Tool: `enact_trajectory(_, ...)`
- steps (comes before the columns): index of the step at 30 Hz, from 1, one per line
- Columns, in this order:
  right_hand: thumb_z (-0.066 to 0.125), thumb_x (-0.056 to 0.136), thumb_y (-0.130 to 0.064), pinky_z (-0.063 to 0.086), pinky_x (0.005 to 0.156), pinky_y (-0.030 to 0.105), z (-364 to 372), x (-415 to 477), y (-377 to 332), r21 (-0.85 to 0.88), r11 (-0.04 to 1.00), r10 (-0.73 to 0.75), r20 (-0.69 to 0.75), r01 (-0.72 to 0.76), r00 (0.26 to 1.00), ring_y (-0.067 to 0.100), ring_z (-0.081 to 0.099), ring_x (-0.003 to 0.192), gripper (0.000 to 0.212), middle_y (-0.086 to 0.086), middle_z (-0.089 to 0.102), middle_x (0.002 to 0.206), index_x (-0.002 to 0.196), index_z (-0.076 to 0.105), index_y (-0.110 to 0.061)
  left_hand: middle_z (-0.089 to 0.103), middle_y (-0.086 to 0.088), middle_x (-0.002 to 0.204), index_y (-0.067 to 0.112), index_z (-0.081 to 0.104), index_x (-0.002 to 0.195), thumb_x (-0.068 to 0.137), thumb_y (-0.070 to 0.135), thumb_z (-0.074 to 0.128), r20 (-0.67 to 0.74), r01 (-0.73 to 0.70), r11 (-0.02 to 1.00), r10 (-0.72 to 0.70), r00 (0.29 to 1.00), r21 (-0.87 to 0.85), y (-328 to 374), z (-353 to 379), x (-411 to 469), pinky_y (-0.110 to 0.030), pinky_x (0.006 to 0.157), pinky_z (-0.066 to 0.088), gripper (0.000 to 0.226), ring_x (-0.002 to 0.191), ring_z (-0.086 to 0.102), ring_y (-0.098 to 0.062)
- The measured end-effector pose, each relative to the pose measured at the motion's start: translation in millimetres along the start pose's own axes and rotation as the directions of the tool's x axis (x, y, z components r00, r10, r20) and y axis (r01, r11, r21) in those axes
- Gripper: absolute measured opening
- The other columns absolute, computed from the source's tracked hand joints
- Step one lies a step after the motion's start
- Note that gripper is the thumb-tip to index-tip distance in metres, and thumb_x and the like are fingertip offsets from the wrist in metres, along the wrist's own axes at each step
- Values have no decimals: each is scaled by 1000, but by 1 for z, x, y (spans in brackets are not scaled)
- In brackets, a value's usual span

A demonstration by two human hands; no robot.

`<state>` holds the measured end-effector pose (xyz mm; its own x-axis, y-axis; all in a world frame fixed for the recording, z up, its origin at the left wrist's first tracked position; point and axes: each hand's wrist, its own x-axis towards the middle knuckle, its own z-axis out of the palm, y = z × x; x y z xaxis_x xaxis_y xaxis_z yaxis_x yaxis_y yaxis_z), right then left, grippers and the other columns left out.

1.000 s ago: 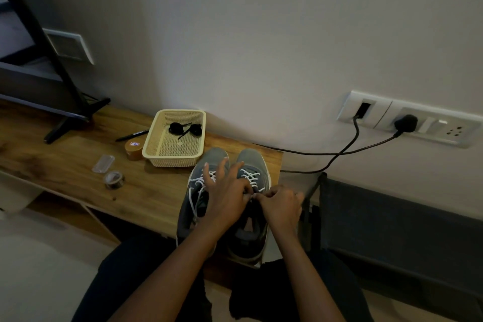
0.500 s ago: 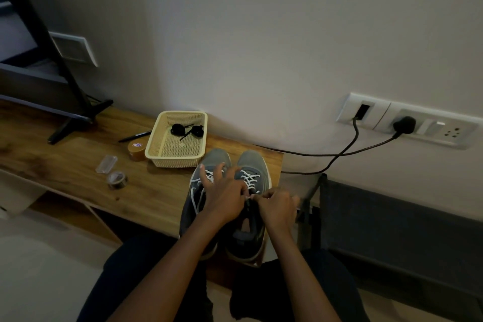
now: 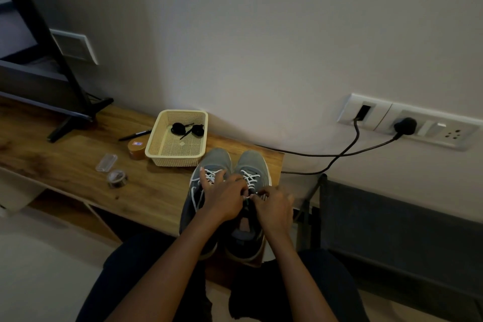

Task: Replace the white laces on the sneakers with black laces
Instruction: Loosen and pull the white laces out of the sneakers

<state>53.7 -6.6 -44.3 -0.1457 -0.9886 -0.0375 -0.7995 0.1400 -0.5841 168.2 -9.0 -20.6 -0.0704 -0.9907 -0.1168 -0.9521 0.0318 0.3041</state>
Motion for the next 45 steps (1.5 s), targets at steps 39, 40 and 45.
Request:
enact_trajectory(39, 66, 83, -16, 34, 69, 24, -13, 18, -1, 232, 971, -68, 65, 52, 996, 19, 53, 96, 12, 4, 58, 101, 94, 63, -16, 49, 5, 134, 25, 62, 116, 89, 29, 61, -355, 144, 820, -389, 850, -554, -35, -20, 16, -47, 112, 16, 28, 133, 33, -25)
enact_trajectory(40, 65, 83, -16, 31, 70, 24, -11, 19, -2, 176, 978, -126, 50, 116, 991, 19, 49, 104, 19, 5, 56, 110, 102, 64, -15, 45, 6, 139, 28, 60, 118, 89, 31, 61, -348, 150, 843, -367, 863, -517, -29, -21, 12, -45, 110, 12, 29, 135, 29, -23)
enact_trajectory(45, 59, 88, -16, 28, 77, 17, 0, 14, -10, -99, 945, -310, 33, 312, 950, 18, 34, 114, 26, 1, 47, 124, 114, 63, -19, 34, 14, 145, 37, 66, 86, 80, 48, 65, -201, 166, 981, -184, 962, -103, -13, -13, -3, -57, 111, -2, 13, 142, 10, -19)
